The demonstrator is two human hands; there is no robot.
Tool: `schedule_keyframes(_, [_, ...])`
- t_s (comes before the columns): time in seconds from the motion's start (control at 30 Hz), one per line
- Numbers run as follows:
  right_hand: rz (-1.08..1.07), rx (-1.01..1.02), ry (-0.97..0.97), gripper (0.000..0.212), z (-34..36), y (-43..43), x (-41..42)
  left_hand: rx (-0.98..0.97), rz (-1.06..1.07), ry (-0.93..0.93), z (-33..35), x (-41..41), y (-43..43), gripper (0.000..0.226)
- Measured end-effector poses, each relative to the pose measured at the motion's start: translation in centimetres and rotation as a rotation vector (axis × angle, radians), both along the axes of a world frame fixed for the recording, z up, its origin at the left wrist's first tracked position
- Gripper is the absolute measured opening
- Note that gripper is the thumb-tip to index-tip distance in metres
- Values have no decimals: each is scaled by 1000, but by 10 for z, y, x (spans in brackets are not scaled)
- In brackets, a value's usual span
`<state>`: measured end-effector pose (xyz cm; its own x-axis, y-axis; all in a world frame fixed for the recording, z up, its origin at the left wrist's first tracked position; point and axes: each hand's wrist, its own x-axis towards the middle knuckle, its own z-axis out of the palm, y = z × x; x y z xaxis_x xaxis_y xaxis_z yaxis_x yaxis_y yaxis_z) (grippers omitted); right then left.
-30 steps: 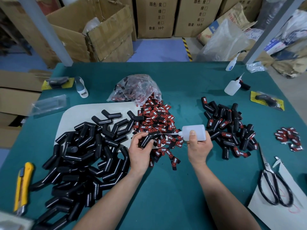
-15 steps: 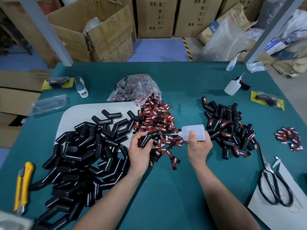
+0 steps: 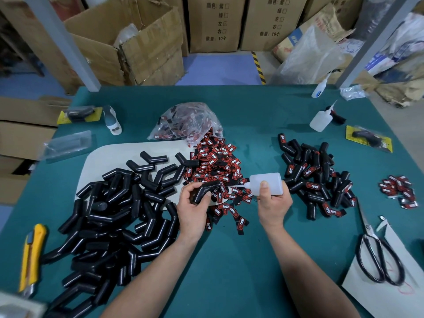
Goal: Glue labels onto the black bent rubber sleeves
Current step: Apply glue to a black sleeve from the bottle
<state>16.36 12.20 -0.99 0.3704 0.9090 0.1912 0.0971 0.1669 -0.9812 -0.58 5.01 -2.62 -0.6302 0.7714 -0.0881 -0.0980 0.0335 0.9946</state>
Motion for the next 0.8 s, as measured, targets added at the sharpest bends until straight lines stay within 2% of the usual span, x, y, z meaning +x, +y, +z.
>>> schedule_keyframes(0.8, [-4, -49, -3, 24, -7, 0, 2, -50, -19, -54, -2, -1, -1, 39])
